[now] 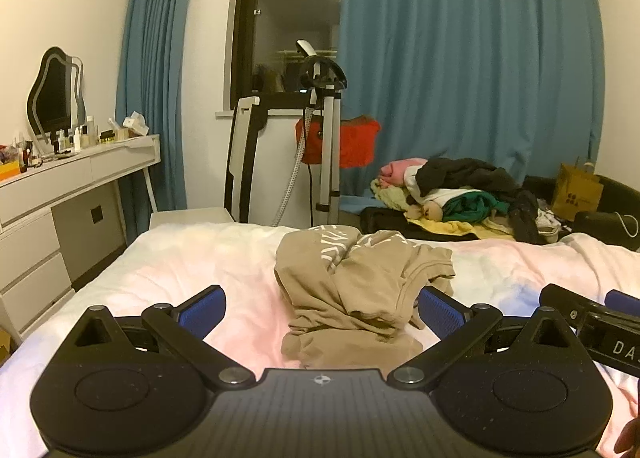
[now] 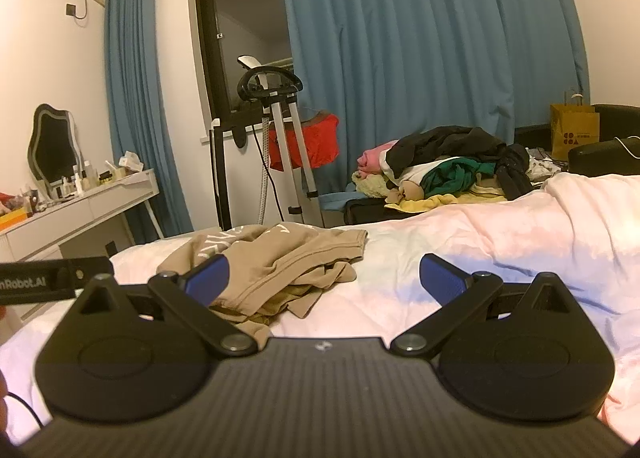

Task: Fold clothes
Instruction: 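Move both grippers toward the crumpled beige T-shirt on the bed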

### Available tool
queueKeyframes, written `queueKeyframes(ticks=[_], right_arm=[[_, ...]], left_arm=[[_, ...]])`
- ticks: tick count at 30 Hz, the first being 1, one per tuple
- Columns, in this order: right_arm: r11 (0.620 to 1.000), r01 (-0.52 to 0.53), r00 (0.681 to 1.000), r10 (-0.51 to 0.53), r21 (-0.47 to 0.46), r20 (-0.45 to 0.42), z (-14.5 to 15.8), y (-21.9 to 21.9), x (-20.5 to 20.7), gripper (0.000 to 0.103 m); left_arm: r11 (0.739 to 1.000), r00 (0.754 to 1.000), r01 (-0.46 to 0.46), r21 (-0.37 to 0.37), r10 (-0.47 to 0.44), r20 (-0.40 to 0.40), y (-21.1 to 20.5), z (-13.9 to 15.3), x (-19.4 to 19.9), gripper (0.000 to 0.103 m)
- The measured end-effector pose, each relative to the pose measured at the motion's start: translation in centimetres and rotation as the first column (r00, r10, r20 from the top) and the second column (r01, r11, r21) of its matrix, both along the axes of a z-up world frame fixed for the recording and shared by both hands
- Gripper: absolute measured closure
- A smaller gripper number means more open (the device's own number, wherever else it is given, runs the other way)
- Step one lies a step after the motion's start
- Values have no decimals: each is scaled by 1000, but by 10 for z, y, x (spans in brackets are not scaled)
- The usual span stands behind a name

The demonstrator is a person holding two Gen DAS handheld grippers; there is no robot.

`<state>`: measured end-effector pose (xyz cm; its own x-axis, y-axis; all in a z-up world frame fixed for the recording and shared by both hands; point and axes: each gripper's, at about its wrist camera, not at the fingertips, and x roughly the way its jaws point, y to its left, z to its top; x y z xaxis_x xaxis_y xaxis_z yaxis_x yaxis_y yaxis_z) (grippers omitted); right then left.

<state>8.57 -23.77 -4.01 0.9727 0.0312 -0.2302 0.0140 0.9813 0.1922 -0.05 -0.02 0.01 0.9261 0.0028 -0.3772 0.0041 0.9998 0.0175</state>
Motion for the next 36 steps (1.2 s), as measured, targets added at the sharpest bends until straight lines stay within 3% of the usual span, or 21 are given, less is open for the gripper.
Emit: queueKeyframes(ticks=[7, 10, 25, 32, 36], right_arm=[[1000, -10, 998, 12, -25, 68, 2, 9, -19, 0], [999, -16, 999, 18, -41, 47, 8, 15, -19, 0], [1000, -7, 1000, 8, -29, 19, 11, 13, -14, 0], [996, 56, 997, -53, -64, 57, 17, 4, -17, 0], [999, 54, 997, -54, -4, 60, 19, -5, -23, 0]], left_arm=[[1000, 999, -2, 22, 1, 44, -5, 2, -15, 0], [1000, 998, -3, 31, 1, 62, -6, 3, -21, 0], [998, 999, -5, 60, 1, 52, -10, -2, -19, 0], [999, 1000, 9, 35, -9, 27, -5, -1, -15, 0], [999, 999, 6, 43, -7, 36, -2, -2, -11, 0]])
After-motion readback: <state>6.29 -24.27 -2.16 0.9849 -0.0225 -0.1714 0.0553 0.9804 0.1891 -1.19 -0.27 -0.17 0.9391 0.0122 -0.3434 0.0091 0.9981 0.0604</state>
